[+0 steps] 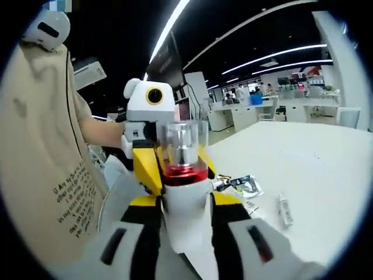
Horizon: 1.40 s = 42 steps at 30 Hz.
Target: Arrange the skincare products in the storage area until every visible bottle or jar stands upright without overlapping.
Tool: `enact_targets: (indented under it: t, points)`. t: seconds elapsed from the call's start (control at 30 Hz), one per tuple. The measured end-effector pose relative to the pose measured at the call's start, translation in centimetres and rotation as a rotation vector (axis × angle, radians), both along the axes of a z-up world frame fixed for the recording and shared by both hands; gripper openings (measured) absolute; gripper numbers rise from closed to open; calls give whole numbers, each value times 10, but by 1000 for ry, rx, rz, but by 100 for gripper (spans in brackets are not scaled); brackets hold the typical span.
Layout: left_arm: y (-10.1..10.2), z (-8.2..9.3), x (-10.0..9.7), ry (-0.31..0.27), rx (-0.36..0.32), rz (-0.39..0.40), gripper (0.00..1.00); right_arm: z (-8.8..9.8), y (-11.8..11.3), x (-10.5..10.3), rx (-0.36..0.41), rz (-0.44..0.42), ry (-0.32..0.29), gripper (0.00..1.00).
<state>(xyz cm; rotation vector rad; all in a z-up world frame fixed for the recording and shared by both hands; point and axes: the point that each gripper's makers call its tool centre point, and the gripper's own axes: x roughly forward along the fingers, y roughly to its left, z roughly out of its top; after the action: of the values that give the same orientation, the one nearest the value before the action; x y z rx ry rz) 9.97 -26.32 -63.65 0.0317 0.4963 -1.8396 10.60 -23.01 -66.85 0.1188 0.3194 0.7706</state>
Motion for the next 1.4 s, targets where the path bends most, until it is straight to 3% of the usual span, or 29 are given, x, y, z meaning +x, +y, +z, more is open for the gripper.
enact_targets:
  t: [0.1,0.2,0.33,0.67,0.87,1.23,1.4]
  points:
    - [-7,-8,-3,-17,12,-21,23,-10,-2,0,-29,12,-1,30]
    - [-14,-20,-1,-54,31,-26,24,-24,-12,4,-75,-29,9,30]
    - [-24,-36,3,-44,37,-31,25,-40,-25,8,-147,-72,-3,29]
    - [-44,-74,12,-17,73,-14,27,-83,-49,20,-215,-91,50,29]
    - [-57,-100,17,-74,99,-2,28,-110,-63,30,-298,-109,79,29]
    - [-76,-121,33,-50,119,31,29,-132,-85,42,-343,-142,108,29]
    - [-84,-118,45,-26,95,52,29,-130,-93,51,-336,-150,93,29]
